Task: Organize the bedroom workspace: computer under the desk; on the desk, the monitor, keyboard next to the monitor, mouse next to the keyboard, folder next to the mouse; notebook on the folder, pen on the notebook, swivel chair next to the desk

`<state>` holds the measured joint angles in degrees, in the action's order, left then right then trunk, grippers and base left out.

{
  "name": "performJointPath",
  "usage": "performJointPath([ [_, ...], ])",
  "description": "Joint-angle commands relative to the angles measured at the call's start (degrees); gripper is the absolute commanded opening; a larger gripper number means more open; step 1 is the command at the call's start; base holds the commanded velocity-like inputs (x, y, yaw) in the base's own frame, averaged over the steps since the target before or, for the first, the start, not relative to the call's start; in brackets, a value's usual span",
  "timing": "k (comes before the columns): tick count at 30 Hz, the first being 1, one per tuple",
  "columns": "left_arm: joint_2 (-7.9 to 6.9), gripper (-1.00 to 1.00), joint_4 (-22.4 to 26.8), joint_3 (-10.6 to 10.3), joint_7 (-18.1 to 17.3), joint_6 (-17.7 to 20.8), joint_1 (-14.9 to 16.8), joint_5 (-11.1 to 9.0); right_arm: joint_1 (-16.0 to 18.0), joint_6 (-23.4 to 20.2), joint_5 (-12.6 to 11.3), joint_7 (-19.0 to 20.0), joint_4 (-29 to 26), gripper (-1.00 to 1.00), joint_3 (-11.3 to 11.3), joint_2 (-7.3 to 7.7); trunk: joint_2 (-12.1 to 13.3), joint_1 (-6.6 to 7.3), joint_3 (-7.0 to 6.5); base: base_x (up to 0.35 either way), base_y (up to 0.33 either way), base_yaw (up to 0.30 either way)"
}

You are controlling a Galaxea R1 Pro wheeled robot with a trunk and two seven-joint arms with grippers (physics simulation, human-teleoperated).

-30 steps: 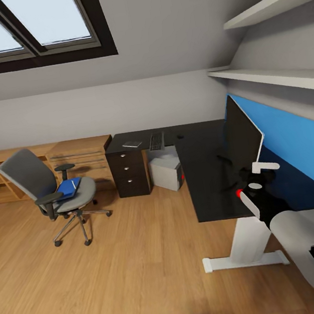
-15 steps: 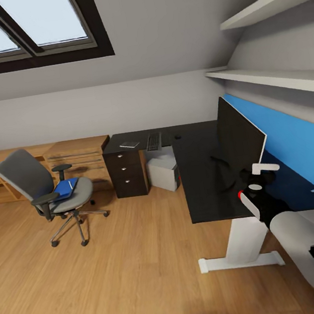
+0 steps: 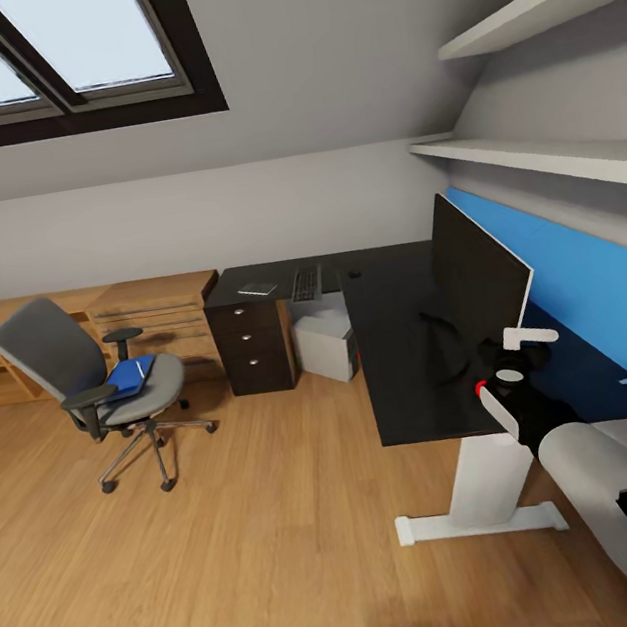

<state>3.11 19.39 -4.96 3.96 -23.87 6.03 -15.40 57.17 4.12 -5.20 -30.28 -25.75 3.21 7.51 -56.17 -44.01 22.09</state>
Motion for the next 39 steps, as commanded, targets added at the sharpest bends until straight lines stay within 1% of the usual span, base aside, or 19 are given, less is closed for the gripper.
performJointPath([
  [1, -0.03, 1.0, -0.01, -0.49, 0.42, -0.22, 0.03, -0.33, 0.05, 0.36, -0.69, -0.25, 0.08, 1.0, 0.31, 0.05, -0.04, -0.01, 0.06, 0.0, -0.004, 0.0],
  [6, -0.03, 1.0, -0.03, -0.49, 0.43, -0.22, 0.06, -0.33, 0.05, 0.37, -0.7, -0.23, 0.08, 1.0, 0.32, 0.03, -0.04, -0.01, 0.06, -0.103, -0.002, 0.0],
  [16, -0.03, 1.0, -0.02, -0.49, 0.43, -0.22, 0.07, -0.33, 0.02, 0.45, -0.88, -0.06, 0.14, 1.0, 0.39, -0.12, -0.04, -0.01, 0.06, -0.296, 0.0, 0.0],
  [19, -0.03, 1.0, -0.03, -0.49, 0.43, -0.22, 0.05, -0.33, -0.02, 0.45, -0.96, 1.19, 0.16, 1.0, 0.39, -0.18, -0.04, -0.01, 0.06, -0.32, 0.0, 0.0],
  [22, -0.03, 1.0, -0.05, -0.49, 0.43, -0.22, 0.05, -0.36, -0.03, 0.45, -1.07, 3.43, 0.28, 1.0, 0.39, -0.2, -0.04, -0.01, 0.06, -0.321, 0.0, 0.0],
  [25, -0.03, 1.0, -0.04, -0.49, 0.43, -0.22, 0.04, -0.4, -0.09, 0.45, -1.18, 4.85, 1.1, 1.0, 0.38, -0.21, -0.04, -0.01, 0.06, -0.321, 0.0, 0.0],
  [29, -0.03, 1.0, -0.05, -0.49, 0.43, -0.16, 0.05, -0.42, -0.2, 0.61, -1.27, 6.82, 4.62, 1.0, 0.39, -0.21, -0.04, -0.01, 0.06, -0.321, -0.012, 0.0],
  [31, -0.03, 1.0, -0.05, -0.49, 0.43, -0.14, 0.05, -0.44, -0.27, 1.42, -1.32, 9.19, 7.52, 1.0, 0.35, -0.21, -0.04, -0.01, 0.06, -0.321, -0.067, 0.0],
  [32, -0.03, 1.0, -0.05, -0.47, 0.43, -0.14, 0.06, -0.46, -0.31, 2.51, -1.35, 11.24, 9.87, 1.0, 0.33, -0.21, -0.04, -0.01, 0.06, -0.321, -0.088, 0.0],
  [34, -0.03, 1.0, -0.05, -0.44, 0.43, -0.13, 0.05, -0.48, -0.37, 4.12, -1.36, 13.27, 12.56, 1.0, 0.32, -0.24, -0.04, -0.01, 0.06, -0.321, -0.097, 0.0],
  [35, -0.03, 1.0, -0.05, -0.43, 0.43, -0.13, 0.05, -0.49, -0.41, 6.21, -1.37, 15.02, 15.45, 1.0, 0.32, -0.3, -0.04, -0.01, 0.06, -0.321, -0.106, 0.0],
  [37, -0.03, 1.0, -0.05, -0.4, 0.43, -0.13, 0.04, -0.5, -0.44, 8.57, -1.38, 16.27, 18.42, 1.0, 0.31, -0.33, -0.04, -0.01, 0.06, -0.321, -0.11, 0.0],
  [38, -0.03, 1.0, -0.05, -0.37, 0.43, -0.13, 0.04, -0.5, -0.47, 10.97, -1.37, 17.16, 21.36, 1.0, 0.31, -0.35, -0.04, -0.01, 0.06, -0.321, -0.114, 0.0],
  [39, -0.03, 1.0, -0.05, -0.36, 0.43, -0.13, 0.06, -0.5, -0.49, 12.08, -1.36, 17.5, 22.57, 1.0, 0.29, -0.36, -0.04, -0.01, 0.06, -0.321, -0.116, 0.0],
])
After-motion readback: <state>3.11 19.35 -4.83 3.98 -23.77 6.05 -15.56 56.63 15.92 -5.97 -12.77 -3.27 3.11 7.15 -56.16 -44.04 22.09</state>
